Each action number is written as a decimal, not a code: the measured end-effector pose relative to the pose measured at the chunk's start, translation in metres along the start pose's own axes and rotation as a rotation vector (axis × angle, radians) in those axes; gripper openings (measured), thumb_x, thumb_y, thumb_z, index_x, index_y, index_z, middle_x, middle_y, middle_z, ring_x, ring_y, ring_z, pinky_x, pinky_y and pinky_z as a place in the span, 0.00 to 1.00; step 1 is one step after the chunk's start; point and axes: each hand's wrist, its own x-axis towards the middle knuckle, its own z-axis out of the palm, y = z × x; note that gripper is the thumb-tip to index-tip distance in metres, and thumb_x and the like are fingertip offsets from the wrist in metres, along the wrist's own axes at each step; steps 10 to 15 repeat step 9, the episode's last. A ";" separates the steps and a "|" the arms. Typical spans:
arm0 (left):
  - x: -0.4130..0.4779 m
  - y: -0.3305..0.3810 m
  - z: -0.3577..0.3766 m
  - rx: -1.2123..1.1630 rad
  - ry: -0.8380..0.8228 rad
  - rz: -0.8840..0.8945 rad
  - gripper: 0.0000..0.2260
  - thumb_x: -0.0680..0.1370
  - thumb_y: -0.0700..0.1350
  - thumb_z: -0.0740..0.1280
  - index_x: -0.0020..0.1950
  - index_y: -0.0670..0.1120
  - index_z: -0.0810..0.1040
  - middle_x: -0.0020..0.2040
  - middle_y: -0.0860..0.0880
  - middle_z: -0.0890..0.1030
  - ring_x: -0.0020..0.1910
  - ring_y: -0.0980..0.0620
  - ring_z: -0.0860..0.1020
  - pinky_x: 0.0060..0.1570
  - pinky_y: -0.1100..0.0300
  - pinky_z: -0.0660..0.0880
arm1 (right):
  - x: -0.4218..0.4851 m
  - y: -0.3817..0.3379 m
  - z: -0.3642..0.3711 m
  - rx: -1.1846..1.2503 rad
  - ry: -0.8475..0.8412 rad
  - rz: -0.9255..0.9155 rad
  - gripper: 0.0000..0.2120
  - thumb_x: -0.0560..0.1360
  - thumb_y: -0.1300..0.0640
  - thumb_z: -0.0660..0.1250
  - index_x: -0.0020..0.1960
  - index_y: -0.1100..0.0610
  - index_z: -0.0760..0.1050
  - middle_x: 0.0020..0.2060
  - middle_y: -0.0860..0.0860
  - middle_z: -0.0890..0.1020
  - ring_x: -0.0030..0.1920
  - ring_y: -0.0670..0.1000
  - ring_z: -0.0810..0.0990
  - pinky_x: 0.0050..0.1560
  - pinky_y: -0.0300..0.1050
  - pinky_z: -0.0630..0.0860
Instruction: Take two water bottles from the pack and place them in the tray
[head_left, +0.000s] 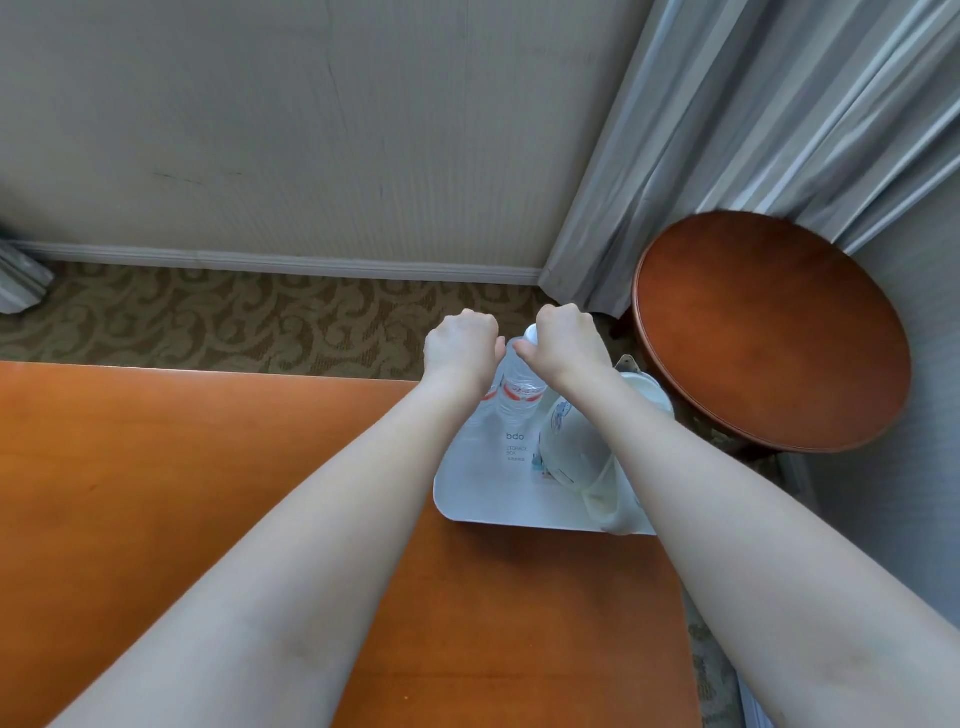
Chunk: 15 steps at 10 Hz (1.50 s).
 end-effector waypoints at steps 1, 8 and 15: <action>0.000 0.000 0.000 0.006 -0.013 0.000 0.14 0.81 0.48 0.60 0.53 0.39 0.78 0.51 0.40 0.80 0.51 0.39 0.79 0.41 0.53 0.71 | -0.001 0.000 -0.001 -0.002 -0.008 0.000 0.14 0.74 0.53 0.67 0.48 0.65 0.74 0.48 0.62 0.80 0.50 0.63 0.78 0.38 0.47 0.68; -0.003 -0.009 -0.018 -0.108 -0.195 -0.074 0.23 0.79 0.61 0.58 0.48 0.40 0.74 0.35 0.49 0.71 0.31 0.52 0.70 0.25 0.60 0.62 | -0.009 0.012 -0.012 0.054 -0.247 0.067 0.23 0.76 0.46 0.64 0.62 0.61 0.67 0.56 0.59 0.77 0.51 0.57 0.77 0.42 0.48 0.72; -0.007 -0.013 -0.021 -0.114 -0.206 -0.081 0.28 0.79 0.63 0.56 0.68 0.43 0.68 0.58 0.43 0.77 0.50 0.44 0.77 0.37 0.55 0.72 | -0.015 0.016 -0.017 0.144 -0.240 0.090 0.26 0.75 0.44 0.63 0.66 0.59 0.65 0.58 0.58 0.77 0.53 0.57 0.77 0.50 0.51 0.77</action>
